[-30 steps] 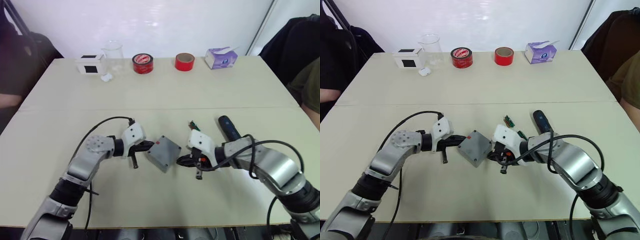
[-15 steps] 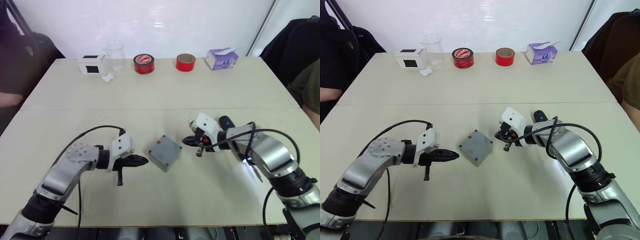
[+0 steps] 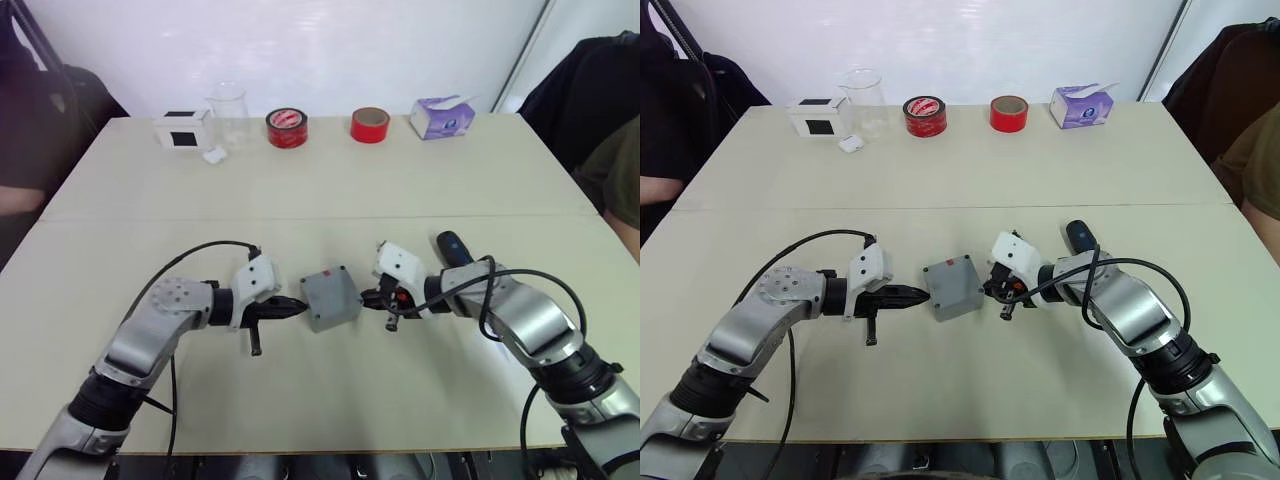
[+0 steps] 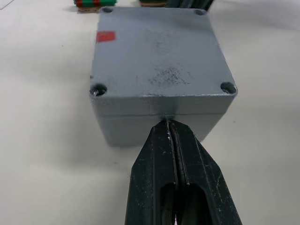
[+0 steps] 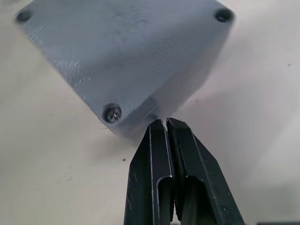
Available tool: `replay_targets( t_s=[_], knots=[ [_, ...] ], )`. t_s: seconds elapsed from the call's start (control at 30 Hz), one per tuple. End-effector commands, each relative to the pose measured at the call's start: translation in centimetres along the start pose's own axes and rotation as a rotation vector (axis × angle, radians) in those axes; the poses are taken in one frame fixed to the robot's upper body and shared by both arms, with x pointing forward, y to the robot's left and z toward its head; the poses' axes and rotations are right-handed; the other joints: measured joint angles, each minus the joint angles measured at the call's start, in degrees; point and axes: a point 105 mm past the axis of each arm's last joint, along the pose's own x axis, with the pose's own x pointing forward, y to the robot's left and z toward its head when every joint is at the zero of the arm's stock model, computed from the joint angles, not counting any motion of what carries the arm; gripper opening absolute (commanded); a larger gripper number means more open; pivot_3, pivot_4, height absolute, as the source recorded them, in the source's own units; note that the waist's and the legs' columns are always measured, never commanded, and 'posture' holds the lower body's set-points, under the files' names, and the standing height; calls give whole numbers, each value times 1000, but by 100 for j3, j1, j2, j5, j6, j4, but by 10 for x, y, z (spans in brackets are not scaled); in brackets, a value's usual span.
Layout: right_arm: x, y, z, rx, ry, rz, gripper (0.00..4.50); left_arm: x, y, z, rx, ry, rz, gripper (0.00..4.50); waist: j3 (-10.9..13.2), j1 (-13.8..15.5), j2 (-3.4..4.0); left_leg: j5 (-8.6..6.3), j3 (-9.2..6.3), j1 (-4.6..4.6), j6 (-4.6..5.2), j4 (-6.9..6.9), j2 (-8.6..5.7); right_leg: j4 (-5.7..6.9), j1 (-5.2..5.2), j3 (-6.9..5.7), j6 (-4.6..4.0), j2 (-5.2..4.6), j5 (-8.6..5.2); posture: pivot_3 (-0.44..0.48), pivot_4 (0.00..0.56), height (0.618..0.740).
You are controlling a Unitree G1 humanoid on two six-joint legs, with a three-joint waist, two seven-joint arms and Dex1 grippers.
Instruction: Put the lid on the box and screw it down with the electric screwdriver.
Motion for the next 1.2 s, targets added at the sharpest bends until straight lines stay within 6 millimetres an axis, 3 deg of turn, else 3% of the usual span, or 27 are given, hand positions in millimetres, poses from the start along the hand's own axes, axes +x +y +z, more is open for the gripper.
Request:
replay_targets(
  t_s=[0.03, 0.27, 0.4, 0.53, 0.67, 0.7, 0.77, 0.8, 0.9, 1.2],
  knots=[
    [-3, 12, 17, -46, -62, 43, 67, -1, -1, 12, 47, -32, -12, 0, 0, 1, 0, 0, 0, 0, 0, 0, 0, 0, 0, 0, 0, 0, 0, 0, 150, 740],
    [-6, 10, 18, -63, -59, 9, 67, -13, -3, 11, 45, -16, -7, 0, 0, -8, 0, 0, 0, 0, 0, 0, 1, 0, 0, 0, 0, 0, 0, 0, 150, 740],
    [-26, -15, 23, -145, -95, -162, 67, -33, -3, 20, 67, -14, 17, 0, 0, -4, 0, 0, 0, 0, 0, 0, 1, 0, -1, 1, 0, -1, 0, 0, 150, 740],
    [-42, -40, 34, -171, -202, -345, 67, -46, -1, 43, 83, -73, 41, 0, 0, 9, 0, 0, 0, 0, 0, 1, 1, 0, 0, 0, 1, -3, 1, 0, 150, 740],
    [-42, -66, 21, -66, -206, -447, 67, -50, 3, 64, 125, -113, 67, 0, -2, 8, -3, 0, 0, 1, 0, 2, 0, 0, 5, 0, 3, -1, 2, 0, 150, 740],
    [-41, -69, 19, -44, -213, -449, 564, -50, 4, 67, 131, -117, 70, 0, -2, 7, -3, 0, 0, 1, -1, 2, 0, 0, 5, 1, 3, -1, 2, 0, 150, 740],
    [-40, -76, 18, 21, -239, -459, 1067, -49, 4, 71, 144, -124, 70, 0, -2, 1, -3, 0, 2, 1, 0, 2, -2, 0, 5, 2, 4, 1, 2, 0, 150, 740],
    [-39, -78, 17, 28, -237, -464, 1680, -48, 4, 74, 149, -130, 68, 0, -1, -10, -3, 0, 1, 1, 0, 2, -1, 0, 5, 2, 4, 1, 2, 0, 150, 740],
    [-33, -81, 11, 57, -213, -460, 2780, -47, 6, 82, 167, -146, 67, 0, -2, -14, -3, 1, 2, 1, -1, 1, 0, 0, 2, 4, 4, 4, 2, 0, 150, 740],
    [-23, -92, -8, 238, -182, -452, 2780, -45, 6, 85, 171, -152, 67, 0, -2, -8, -3, 1, 3, 1, -1, 2, 0, 1, 3, 4, 4, 4, 2, 0, 150, 740]
  ],
)
